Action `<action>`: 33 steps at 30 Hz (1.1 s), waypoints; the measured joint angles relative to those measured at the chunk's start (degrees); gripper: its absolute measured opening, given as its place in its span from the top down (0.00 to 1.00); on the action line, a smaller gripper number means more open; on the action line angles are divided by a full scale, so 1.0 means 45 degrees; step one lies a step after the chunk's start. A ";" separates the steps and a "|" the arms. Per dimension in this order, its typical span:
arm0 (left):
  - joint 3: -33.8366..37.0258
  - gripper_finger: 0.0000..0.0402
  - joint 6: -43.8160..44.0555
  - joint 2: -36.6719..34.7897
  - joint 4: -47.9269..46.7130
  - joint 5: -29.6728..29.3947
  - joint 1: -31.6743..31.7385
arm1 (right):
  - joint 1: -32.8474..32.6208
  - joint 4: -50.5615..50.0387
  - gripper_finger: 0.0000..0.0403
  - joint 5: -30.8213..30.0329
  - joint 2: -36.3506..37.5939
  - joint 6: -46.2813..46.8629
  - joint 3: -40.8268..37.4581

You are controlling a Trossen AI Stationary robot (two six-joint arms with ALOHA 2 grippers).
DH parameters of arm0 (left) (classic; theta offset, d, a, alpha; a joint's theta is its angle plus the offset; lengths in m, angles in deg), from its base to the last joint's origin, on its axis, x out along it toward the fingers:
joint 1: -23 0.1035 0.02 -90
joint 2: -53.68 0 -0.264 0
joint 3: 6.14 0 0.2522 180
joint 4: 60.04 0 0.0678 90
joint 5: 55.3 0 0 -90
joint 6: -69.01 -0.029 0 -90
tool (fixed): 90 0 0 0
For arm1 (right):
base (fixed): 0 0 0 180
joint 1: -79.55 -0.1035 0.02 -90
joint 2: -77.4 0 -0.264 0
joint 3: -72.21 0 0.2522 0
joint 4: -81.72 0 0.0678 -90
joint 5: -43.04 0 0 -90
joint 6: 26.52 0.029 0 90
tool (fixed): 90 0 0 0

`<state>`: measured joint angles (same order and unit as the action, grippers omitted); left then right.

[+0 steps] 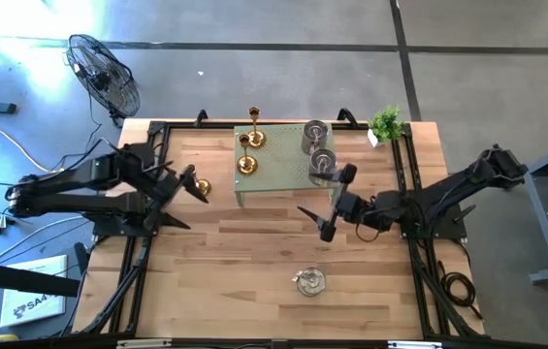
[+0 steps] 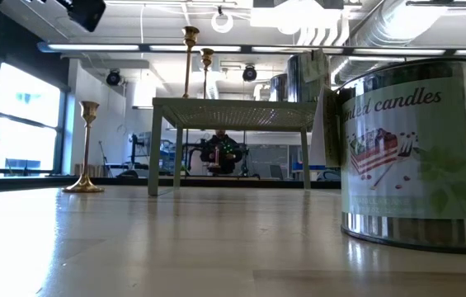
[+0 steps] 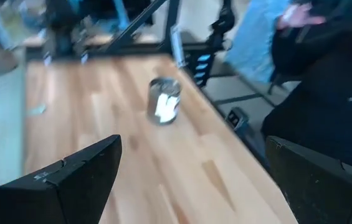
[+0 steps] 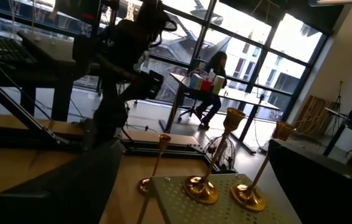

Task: Pick & Place candle stick holders
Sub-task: Put the gold candle holder on the shelf

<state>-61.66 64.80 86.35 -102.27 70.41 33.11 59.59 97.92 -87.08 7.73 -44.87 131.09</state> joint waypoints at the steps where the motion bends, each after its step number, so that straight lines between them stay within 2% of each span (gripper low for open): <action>1: -0.0257 0.03 0.0014 0.0000 -0.0590 -0.0328 0.0000 | -0.0059 -0.0059 0.01 -0.0023 0.0000 0.0058 0.0000; 6: -0.1407 0.03 0.0535 0.0104 -0.3449 -0.1903 0.0000 | -0.0261 -0.0236 0.01 -0.0053 0.0000 0.0216 -0.0005; 11: -0.1923 0.03 0.0964 0.0222 -0.5637 -0.3755 0.0000 | -0.0269 -0.0556 0.01 -0.0064 0.0000 0.0668 -0.0010; 17: -0.2001 0.03 0.1585 0.0269 -0.7753 -0.7192 0.0000 | -0.0269 -0.1010 0.01 -0.0064 0.0000 0.1300 -0.0015; 19: -0.2001 0.03 0.1666 0.0408 -0.8011 -0.7953 0.0000 | -0.0269 -0.1077 0.01 -0.0064 0.0000 0.1421 -0.0015; 23: -0.2010 0.03 0.1447 0.0891 -0.7894 -0.8446 0.0000 | -0.0269 -0.1085 0.01 -0.0064 0.0000 0.1452 -0.0015; 29: -0.2338 0.03 0.1705 0.2736 -0.8869 -1.1264 0.0005 | -0.0269 -0.1085 0.01 -0.0064 0.0000 0.1573 -0.0015; 33: -0.2736 0.03 0.0977 0.4012 -0.8916 -1.1366 0.0000 | -0.0265 -0.1090 0.01 -0.0064 0.0000 0.1748 -0.0015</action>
<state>-73.97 69.20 104.40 -142.39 19.27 33.11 58.40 93.01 -87.36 7.73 -37.00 131.03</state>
